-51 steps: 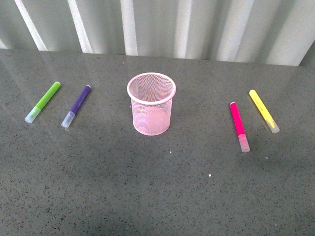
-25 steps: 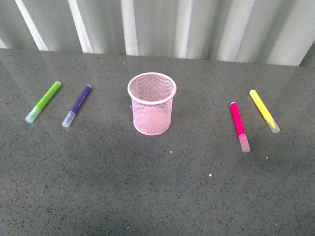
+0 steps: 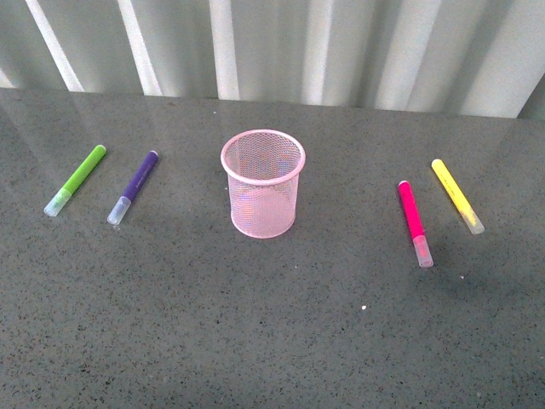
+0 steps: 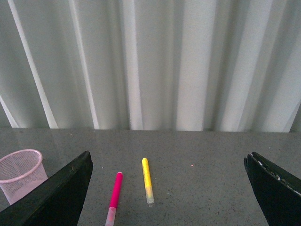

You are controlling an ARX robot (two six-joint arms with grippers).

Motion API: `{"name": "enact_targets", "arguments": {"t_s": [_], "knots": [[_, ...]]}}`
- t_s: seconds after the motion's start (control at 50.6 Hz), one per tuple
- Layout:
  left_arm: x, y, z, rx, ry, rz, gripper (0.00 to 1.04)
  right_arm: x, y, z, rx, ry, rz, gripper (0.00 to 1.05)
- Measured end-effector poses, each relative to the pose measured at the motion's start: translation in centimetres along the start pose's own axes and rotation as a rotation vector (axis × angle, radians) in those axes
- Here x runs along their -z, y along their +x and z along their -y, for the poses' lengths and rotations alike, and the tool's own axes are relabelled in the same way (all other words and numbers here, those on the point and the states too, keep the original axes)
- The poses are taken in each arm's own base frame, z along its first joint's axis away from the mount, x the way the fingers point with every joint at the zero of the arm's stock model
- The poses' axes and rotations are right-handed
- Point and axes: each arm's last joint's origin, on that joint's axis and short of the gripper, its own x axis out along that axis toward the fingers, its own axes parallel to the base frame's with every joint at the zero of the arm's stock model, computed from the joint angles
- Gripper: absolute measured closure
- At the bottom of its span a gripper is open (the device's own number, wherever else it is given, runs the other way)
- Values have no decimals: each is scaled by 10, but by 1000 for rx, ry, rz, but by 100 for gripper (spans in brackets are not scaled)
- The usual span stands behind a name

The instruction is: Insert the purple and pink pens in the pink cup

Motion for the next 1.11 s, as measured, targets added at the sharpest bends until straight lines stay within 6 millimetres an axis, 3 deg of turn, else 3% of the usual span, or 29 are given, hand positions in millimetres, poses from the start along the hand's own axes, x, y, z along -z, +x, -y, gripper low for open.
{"name": "enact_targets", "arguments": {"t_s": [0.217,0.434,0.533,0.711,0.987,1.106], "knots": [[-53,87,0,-108,58,-226,7,0,0,0,0,0,0,7],[-65,138,8,-121,65,-454,7,0,0,0,0,0,0,7],[-59,154,8,-148,34,-548,7,0,0,0,0,0,0,7],[-28,183,8,-184,-3,-644,7,0,0,0,0,0,0,7],[10,195,34,-116,45,-665,7,0,0,0,0,0,0,7],[18,200,36,-102,69,-668,7,0,0,0,0,0,0,7]]}}
